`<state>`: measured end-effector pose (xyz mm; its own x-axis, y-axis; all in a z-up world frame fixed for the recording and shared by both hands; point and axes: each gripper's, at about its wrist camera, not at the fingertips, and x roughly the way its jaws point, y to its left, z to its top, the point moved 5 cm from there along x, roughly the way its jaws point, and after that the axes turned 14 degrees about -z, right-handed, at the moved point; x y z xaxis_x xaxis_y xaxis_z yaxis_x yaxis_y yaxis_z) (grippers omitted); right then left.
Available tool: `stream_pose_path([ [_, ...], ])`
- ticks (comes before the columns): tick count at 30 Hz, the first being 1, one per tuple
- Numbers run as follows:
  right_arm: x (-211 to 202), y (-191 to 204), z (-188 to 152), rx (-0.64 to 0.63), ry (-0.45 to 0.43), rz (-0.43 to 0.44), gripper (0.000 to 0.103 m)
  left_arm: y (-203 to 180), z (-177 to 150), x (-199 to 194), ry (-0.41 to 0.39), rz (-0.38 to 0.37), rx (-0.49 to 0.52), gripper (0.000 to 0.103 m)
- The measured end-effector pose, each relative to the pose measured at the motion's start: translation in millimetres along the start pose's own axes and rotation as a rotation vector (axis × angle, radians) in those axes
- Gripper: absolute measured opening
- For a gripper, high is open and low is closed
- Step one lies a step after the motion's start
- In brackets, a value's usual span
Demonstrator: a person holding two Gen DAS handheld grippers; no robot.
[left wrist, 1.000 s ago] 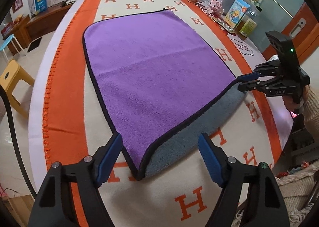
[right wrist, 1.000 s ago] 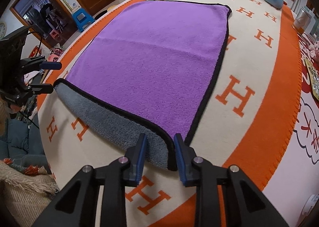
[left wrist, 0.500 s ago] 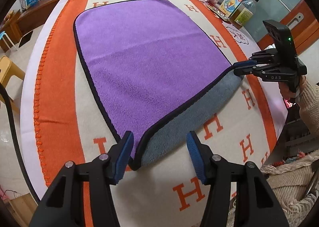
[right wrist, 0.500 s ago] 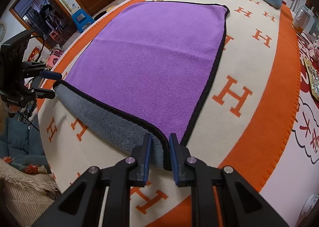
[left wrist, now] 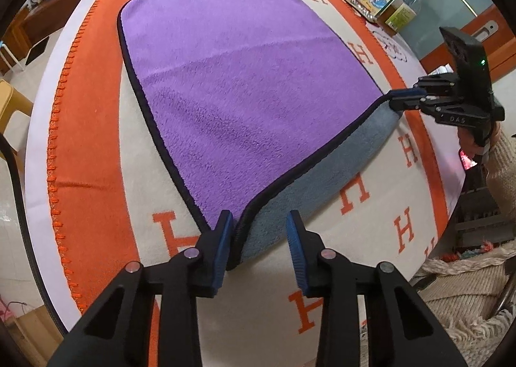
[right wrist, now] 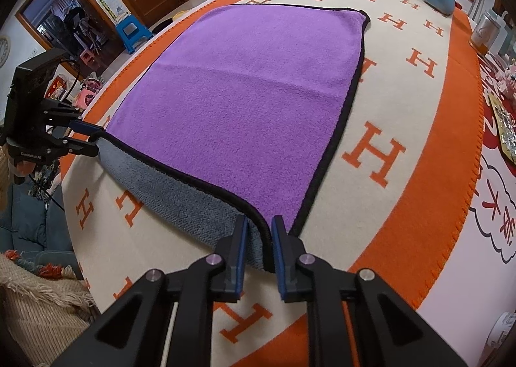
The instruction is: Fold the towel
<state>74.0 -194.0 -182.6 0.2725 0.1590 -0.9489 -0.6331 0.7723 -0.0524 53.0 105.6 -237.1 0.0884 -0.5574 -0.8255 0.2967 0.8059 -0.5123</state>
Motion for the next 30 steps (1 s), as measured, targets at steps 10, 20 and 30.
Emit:
stream_pose_path([
  [10, -5, -1, -1, 0.009, -0.005, -0.001, 0.012, 0, -1, 5, 0.025, 0.021, 0.017, 0.010],
  [20, -21, -1, 9, 0.035, -0.055, -0.044, 0.008, -13, 8, -11, -0.008, 0.101, 0.052, 0.004],
  [30, -56, -14, 69, 0.079, -0.196, -0.187, 0.006, -16, 63, -51, -0.105, 0.260, 0.072, 0.004],
])
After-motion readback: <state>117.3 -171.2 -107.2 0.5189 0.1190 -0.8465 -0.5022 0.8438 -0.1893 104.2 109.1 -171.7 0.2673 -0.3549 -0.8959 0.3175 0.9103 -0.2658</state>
